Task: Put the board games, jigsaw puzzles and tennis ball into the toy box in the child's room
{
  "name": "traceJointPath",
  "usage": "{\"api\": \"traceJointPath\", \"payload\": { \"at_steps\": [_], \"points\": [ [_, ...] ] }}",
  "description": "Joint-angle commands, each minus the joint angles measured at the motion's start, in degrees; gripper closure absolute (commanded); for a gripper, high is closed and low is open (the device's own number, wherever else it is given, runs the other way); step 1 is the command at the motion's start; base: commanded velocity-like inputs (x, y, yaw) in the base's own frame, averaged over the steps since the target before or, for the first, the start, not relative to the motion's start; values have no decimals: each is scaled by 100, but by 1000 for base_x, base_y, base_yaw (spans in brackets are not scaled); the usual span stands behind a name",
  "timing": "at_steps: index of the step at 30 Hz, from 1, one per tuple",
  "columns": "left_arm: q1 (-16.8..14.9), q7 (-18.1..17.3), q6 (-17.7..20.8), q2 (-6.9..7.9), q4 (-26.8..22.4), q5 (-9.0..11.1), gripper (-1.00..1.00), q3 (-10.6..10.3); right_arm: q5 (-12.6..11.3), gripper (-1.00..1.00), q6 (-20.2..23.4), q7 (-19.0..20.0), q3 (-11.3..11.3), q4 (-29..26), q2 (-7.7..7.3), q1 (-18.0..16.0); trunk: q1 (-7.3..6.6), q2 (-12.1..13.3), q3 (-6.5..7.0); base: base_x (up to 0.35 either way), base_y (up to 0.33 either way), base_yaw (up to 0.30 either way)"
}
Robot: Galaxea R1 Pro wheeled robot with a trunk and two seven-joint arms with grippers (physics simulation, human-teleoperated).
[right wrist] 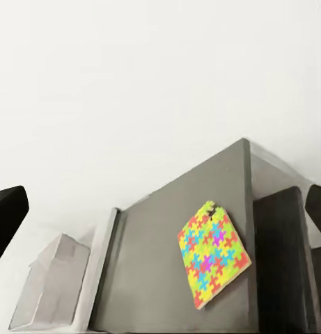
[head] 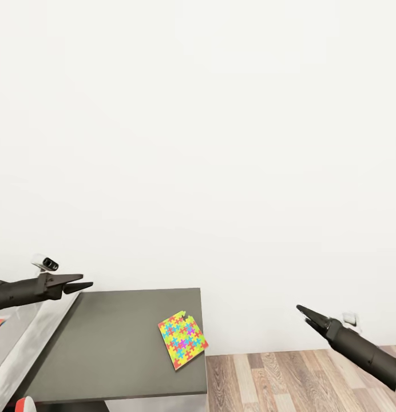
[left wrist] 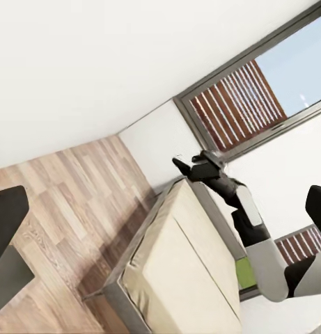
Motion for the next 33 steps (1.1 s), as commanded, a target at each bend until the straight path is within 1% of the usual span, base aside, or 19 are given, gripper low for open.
{"api": "traceJointPath", "payload": {
  "at_steps": [1, 2, 3, 4, 5, 6, 7, 9, 11, 13, 18, 22, 25, 30, 31, 32, 33],
  "points": [
    [-8, 35, 63, 3, 3, -5, -100, -18, 32, -100, 47, -427, -5, -1, 1, -14, 4, -14, -14, 0, 0, 0],
    [-8, 66, 64, 2, 3, -11, -100, -17, 41, -100, 51, -656, -4, 4, 2, -19, 4, -14, -14, 0, 0, 0],
    [-8, 120, 65, -3, 3, -20, -100, -13, 48, -100, 56, -1115, -2, 25, 2, -29, 4, -14, -14, 0, 0, 0],
    [-8, 145, 67, -7, 3, -23, -100, -11, 49, -100, 59, -1336, -1, 49, 2, -41, 4, -14, -14, 0, 0, 0],
    [-8, 185, 71, -22, 3, -27, -100, -9, 44, -100, 73, -1745, 0, 121, 2, -76, 4, -14, -14, 0, 0, 0],
    [-8, 212, 73, -44, 3, -30, -100, -8, 39, -100, 109, -2075, 0, 198, 2, -128, 4, -14, -14, 0, 0, 0],
    [-8, 233, 74, -72, 3, -33, -100, -10, 38, -100, 175, -2302, 1, 261, 2, -181, 4, -14, -14, 0, 0, 0],
    [-8, 254, 75, -150, 3, -53, -100, -10, 38, -100, 327, -2546, -1, 328, 5, -247, 4, -14, -14, 0, 0, 0],
    [-8, 263, 85, -217, 3, -121, -100, -7, 39, -100, 387, -2648, 1, 360, 5, -274, 4, -14, -14, 0, 0, 0],
    [-8, 266, 91, -253, 3, -190, -100, -6, 41, -100, 392, -2681, 1, 402, 5, -283, 4, -14, -14, 0, 0, 0],
    [-8, 268, 100, -298, 3, -255, -100, -5, 40, -100, 397, -2716, 12, 469, 9, -292, 4, -14, -14, 0, 0, -44],
    [-8, 277, 102, -309, 3, -269, -100, -5, 44, -100, 390, -2727, 155, 488, 7, -303, 4, -14, -14, 0, 0, -210],
    [-8, 381, 109, -343, 3, -277, -100, -5, 47, -100, 368, -2743, 243, 494, 7, -308, 4, -14, -18, 0, 0, -257],
    [-44, 972, 138, -536, -20, -275, -100, 2, 118, -100, 333, -2854, 293, 494, 11, -318, 4, -14, -29, 0, 0, -153],
    [-69, 1132, 156, -623, -37, -276, -100, 0, 125, -100, 286, -2934, 305, 495, 11, -318, 4, -14, -30, 0, 0, -45],
    [-96, 1327, 194, -766, -48, -280, -100, 0, 124, -100, 199, -3046, 342, 497, 11, -319, 4, -14, -30, 0, 0, -29],
    [-108, 1446, 225, -849, -52, -285, -100, 1, 123, -100, 146, -3110, 371, 501, 11, -319, 4, -14, -31, 0, 0, -23]
  ]
}}
